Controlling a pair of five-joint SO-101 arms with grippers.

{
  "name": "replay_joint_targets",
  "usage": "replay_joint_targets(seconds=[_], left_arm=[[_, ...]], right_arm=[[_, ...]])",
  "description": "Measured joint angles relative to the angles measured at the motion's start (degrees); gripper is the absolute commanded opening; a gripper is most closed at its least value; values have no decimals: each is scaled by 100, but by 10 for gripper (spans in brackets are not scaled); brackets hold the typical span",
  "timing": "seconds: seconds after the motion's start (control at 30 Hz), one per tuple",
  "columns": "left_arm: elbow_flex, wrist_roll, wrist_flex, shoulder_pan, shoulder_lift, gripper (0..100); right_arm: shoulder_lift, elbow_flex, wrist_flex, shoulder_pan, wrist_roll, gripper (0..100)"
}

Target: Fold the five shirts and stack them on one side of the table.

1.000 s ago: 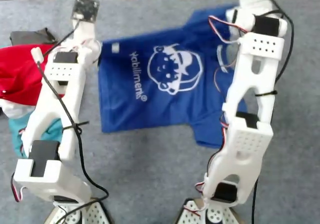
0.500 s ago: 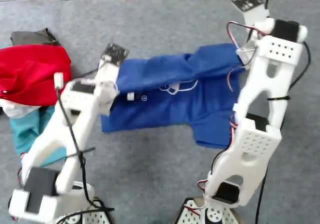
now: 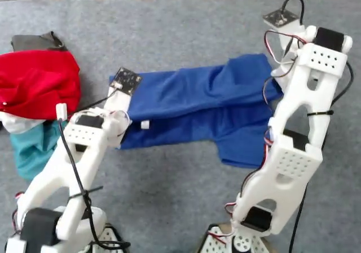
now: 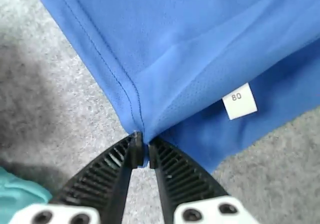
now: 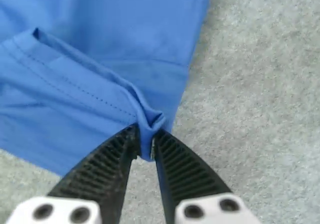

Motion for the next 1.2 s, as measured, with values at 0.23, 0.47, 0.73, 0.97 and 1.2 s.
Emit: replay_joint_targets(seconds=[0.23, 0.47, 0.73, 0.97, 1.2], left_arm=[[-88, -149, -70, 0, 809, 29], [-149, -88, 193, 0, 659, 28], [114, -79, 229, 0, 18, 29], [281, -79, 167, 0, 114, 29], [290, -79, 334, 202, 62, 29]], right_arm=[[-1459, 2189, -633, -158, 413, 14], [-3086, 5301, -2171, -255, 290, 14], [-4123, 7684, -3508, -79, -9, 14], [-4369, 8695, -4369, 536, -44, 14], [-4369, 8879, -4615, 826, -141, 14]])
